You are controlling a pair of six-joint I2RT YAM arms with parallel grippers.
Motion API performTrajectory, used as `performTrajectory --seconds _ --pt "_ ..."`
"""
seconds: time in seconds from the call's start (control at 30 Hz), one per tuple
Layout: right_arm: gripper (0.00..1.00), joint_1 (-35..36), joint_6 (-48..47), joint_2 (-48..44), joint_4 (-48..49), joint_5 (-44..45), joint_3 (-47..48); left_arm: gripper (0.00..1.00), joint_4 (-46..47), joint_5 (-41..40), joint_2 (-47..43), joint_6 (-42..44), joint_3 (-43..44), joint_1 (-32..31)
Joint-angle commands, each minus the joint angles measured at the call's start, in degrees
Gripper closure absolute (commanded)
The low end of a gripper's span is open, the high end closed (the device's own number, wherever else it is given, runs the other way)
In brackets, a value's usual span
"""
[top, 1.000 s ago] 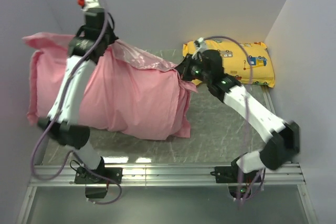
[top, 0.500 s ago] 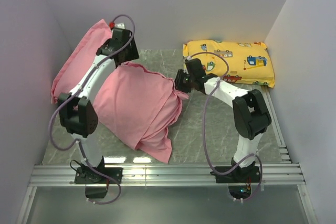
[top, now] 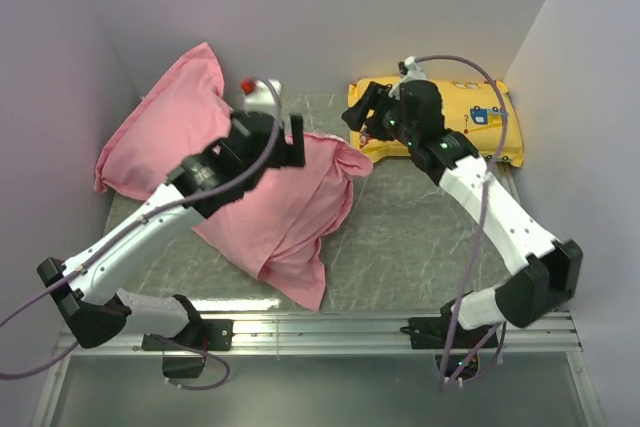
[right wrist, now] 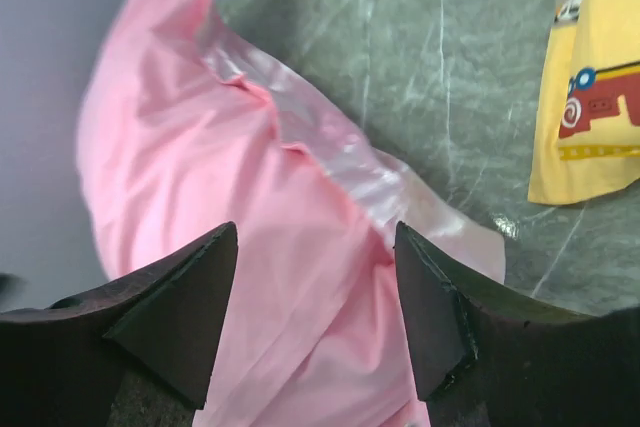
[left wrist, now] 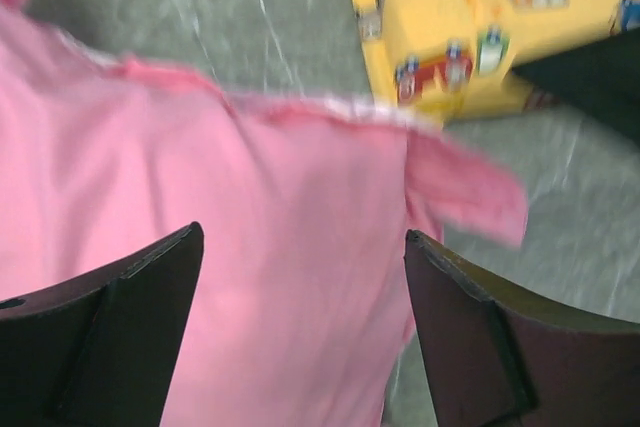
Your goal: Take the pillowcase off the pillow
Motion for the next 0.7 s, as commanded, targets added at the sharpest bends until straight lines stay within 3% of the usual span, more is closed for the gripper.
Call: performTrajectory --seconds 0.0,0.1,0.3,0.43,0.67 --pt "0.29 -0.07 -1.18 -7.51 -0.18 2.32 -4.25 0.12 -4.84 -7.86 -0.86 -3.60 -7.05 -7.39" --pt "0.29 1.15 -0.21 -15.68 3.49 2.76 -14.16 0.12 -7.31 -13.65 -0.61 -7.12 -11.01 -14.94" --pt "0.29 12.31 3.74 -25.91 11.41 10.13 -33.86 0.11 -12.84 -20.96 6.15 -13.97 -12.42 -17.34" --pt "0.29 16.45 7.25 -26.10 17.92 10.14 -41.86 0.11 -13.39 -20.71 8.62 -14.34 -12.41 -17.87" --pt "0.30 19.18 9.72 -20.12 25.40 8.91 -44.78 0.12 -11.54 -19.04 8.80 -14.33 -14.35 -17.78"
